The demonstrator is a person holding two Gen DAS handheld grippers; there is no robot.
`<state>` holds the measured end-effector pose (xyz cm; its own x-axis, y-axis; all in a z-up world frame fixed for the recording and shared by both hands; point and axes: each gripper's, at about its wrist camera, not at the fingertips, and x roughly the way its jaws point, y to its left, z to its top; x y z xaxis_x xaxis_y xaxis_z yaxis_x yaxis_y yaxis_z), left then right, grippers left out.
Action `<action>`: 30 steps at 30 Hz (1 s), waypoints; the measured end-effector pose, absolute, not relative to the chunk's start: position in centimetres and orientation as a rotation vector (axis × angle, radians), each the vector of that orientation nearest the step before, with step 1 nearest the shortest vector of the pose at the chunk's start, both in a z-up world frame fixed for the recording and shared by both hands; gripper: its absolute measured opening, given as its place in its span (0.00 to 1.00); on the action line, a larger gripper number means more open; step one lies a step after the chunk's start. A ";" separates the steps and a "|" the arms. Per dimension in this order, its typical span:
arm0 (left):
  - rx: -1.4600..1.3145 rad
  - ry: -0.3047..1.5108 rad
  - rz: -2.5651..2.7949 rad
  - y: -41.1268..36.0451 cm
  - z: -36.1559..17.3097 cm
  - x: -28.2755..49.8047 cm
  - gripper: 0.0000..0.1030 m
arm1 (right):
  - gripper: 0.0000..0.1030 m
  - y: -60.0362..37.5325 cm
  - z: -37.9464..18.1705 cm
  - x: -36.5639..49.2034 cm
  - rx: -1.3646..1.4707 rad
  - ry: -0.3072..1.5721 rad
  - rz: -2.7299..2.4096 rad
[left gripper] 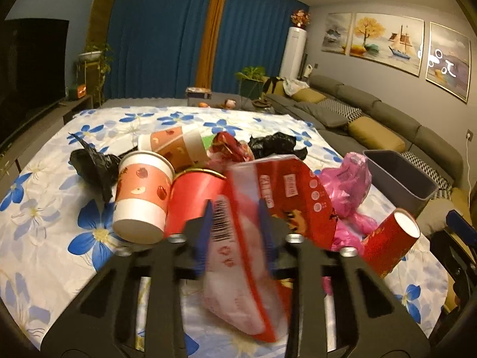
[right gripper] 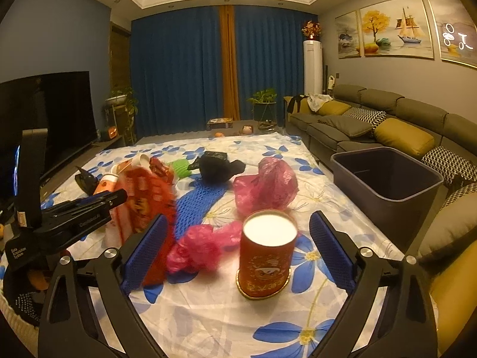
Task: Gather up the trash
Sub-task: 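Grasp the red-and-white snack bag with the left gripper while the right gripper grasps the pink plastic bag, then lift the snack bag and pink bag and carry both toward the grey bin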
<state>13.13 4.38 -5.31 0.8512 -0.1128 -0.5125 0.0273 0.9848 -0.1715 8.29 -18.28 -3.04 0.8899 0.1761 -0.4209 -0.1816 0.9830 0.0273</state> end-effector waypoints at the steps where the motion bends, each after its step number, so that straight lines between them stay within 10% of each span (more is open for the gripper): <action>1: -0.165 0.552 -0.079 4.4 -5.4 13.1 0.10 | 0.89 -18.0 -3.1 8.3 -0.017 0.439 0.192; 15: -0.197 0.474 -0.085 5.9 -4.6 9.7 0.00 | 0.71 -14.7 -4.1 8.6 -0.067 0.494 0.284; 16: -0.189 0.464 -0.094 5.9 -4.5 9.5 0.05 | 0.71 -14.7 -4.1 8.6 -0.067 0.494 0.281; 19: -0.182 0.454 -0.106 5.8 -4.3 9.6 0.70 | 0.71 -15.0 -4.1 8.7 -0.061 0.494 0.270; 20: -0.193 0.441 -0.115 5.9 -4.1 9.5 0.74 | 0.71 -15.2 -4.2 8.7 -0.059 0.494 0.265; 27: -0.197 0.509 -0.214 5.1 -4.5 12.6 0.72 | 0.71 -16.1 -4.4 8.9 -0.049 0.502 0.250; 30: -0.170 0.539 -0.271 4.0 -4.7 13.3 0.54 | 0.71 -16.4 -4.5 9.1 -0.044 0.505 0.250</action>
<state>13.26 4.02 -4.72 0.8240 -0.2978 -0.4821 0.2092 0.9505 -0.2296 9.08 -16.36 -4.48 0.8453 0.2265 -0.4839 -0.2480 0.9686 0.0201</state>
